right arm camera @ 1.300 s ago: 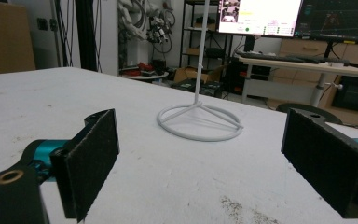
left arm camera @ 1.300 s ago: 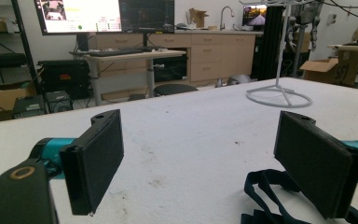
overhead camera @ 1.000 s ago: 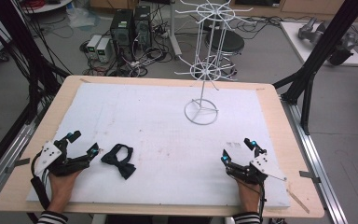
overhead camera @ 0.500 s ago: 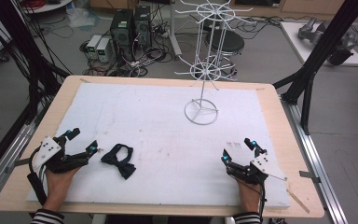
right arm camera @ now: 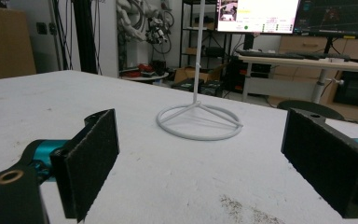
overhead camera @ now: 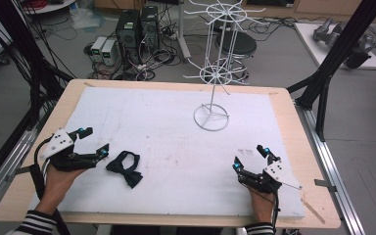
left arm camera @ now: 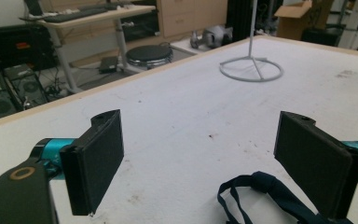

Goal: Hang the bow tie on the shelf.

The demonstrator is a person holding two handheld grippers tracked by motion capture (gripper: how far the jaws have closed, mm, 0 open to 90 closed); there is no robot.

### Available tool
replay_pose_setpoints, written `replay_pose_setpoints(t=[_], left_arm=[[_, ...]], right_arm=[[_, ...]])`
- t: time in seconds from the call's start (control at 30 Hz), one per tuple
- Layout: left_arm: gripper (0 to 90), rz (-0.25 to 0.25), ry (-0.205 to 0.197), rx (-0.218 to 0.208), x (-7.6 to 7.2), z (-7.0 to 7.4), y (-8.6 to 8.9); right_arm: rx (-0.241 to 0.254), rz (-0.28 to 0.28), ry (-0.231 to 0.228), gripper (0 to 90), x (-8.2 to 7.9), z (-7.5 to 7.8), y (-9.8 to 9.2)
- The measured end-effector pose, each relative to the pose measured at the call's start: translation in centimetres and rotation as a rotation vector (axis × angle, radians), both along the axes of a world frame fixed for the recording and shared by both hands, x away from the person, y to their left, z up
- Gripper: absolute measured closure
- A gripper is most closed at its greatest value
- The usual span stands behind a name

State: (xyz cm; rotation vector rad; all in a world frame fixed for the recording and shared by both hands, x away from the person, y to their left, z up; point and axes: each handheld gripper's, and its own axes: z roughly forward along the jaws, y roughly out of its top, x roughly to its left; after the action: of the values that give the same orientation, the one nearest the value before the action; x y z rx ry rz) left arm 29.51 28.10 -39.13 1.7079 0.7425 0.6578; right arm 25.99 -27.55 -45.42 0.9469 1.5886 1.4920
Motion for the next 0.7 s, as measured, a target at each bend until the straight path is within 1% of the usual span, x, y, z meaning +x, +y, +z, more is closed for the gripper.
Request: replay_pose_setpoints(t=[0.07,0.13,0.2,0.27,0.4,0.5,0.7], left_arm=[[16.2,-0.016,0.038,0.007,0.4,0.2,-0.3],[16.2,-0.032,0.083,0.024,0.7,0.3,-0.6],[16.4,-0.046,0.136,0.049,1.1,0.4,-1.0],[16.7,-0.056,0.166,0.073,1.5,0.5,-1.3],[17.7,-0.058,0.217,0.126,2.0,0.7,-2.1],[19.3,-0.067,0.25,0.176,2.3,0.9,-2.5],[19.6,-0.079,0.307,0.24,2.8,0.9,-3.4]], right_arm=[[0.001,0.001,0.0,10.3,0.0,0.0,0.0],[0.001,0.001,-0.002,10.3,0.0,0.0,0.0],[0.0,0.001,-0.005,10.3,0.0,0.0,-0.1],[0.0,0.001,-0.002,10.3,0.0,0.0,0.0],[-0.001,0.0,-0.005,10.3,0.0,0.0,-0.1],[-0.002,0.0,-0.006,10.3,0.0,0.0,-0.1],[0.001,0.0,-0.003,10.3,0.0,0.0,0.0]])
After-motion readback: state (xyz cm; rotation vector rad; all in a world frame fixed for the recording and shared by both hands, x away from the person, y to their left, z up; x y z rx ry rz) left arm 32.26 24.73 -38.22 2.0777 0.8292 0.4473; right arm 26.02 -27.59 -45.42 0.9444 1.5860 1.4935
